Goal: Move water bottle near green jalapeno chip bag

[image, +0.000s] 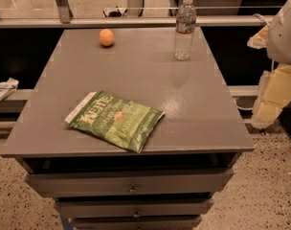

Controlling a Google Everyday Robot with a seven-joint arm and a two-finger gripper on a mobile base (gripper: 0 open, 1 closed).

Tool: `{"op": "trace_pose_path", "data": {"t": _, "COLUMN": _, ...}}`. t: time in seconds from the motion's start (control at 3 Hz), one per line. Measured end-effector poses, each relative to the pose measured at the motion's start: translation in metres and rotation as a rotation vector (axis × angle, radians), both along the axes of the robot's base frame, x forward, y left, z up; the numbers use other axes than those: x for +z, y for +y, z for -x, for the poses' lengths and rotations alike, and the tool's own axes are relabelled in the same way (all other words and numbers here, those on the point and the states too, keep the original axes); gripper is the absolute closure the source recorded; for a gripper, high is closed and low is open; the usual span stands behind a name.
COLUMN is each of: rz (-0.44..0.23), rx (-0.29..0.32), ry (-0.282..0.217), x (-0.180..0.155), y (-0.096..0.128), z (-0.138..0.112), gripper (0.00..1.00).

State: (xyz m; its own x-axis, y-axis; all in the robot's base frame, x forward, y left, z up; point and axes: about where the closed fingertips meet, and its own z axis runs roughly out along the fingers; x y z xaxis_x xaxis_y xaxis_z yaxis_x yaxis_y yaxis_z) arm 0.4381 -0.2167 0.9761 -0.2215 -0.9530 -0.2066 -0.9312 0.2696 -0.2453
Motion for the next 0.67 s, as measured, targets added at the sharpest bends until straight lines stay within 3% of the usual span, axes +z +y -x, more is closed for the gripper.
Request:
{"op": "trace_pose_path", "data": {"t": 0.33, "rz": 0.000, "rx": 0.000, "ry": 0.000, "x": 0.000, "y": 0.000, "z": 0.000, "gripper": 0.00}}
{"op": "trace_pose_path", "data": {"t": 0.67, "rz": -0.035, "rx": 0.000, "ry": -0.032, "x": -0.003, "y": 0.001, "z": -0.010, "gripper": 0.00}}
